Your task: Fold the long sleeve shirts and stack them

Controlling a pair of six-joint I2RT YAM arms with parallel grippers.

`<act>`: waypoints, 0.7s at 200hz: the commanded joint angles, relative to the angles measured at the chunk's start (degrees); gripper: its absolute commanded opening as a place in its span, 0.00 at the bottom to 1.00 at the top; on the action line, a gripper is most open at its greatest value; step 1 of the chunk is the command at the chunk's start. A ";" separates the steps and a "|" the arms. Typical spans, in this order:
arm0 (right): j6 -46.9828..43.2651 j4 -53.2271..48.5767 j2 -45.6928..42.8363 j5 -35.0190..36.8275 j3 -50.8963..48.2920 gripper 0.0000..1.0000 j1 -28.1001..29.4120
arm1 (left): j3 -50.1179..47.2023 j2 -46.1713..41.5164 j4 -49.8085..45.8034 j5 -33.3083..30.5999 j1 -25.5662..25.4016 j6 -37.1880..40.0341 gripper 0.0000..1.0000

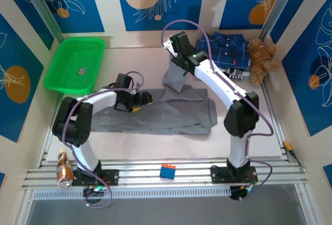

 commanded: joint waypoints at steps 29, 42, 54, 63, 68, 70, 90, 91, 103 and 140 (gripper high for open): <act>-19.71 22.95 8.36 2.65 8.14 0.00 -0.88 | -2.48 3.75 0.55 -3.21 -0.84 -0.95 0.85; -26.90 31.11 9.74 2.09 7.65 0.00 -0.92 | -2.64 4.47 0.02 -3.76 -0.86 -0.60 0.85; -31.83 36.59 11.10 1.38 8.18 0.00 -1.00 | -2.71 5.10 -0.35 -4.13 -0.87 -0.27 0.85; -34.86 39.87 12.38 0.95 9.25 0.00 -1.01 | -2.71 5.63 -0.71 -4.54 -0.86 -0.09 0.85; -36.24 40.98 13.13 0.73 10.10 0.00 -1.01 | -2.75 5.79 -0.69 -4.73 -0.86 -0.03 0.85; -36.67 41.34 13.43 0.72 10.59 0.00 -1.01 | -2.75 5.87 -0.74 -4.78 -0.88 0.01 0.85; -39.82 44.03 16.24 -0.47 14.02 0.00 -0.51 | -2.76 6.77 -0.57 -4.92 -0.86 0.18 0.84; -40.02 44.18 16.35 -0.56 14.13 0.00 -0.45 | -2.75 6.88 -0.57 -4.92 -0.86 0.15 0.84; -40.84 45.39 16.81 -1.48 14.28 0.00 0.10 | -2.75 7.24 -0.40 -4.74 -0.90 0.10 0.84; -38.21 47.05 11.58 -1.14 5.64 0.00 2.68 | -2.01 7.62 -0.04 -3.83 -0.86 0.22 0.84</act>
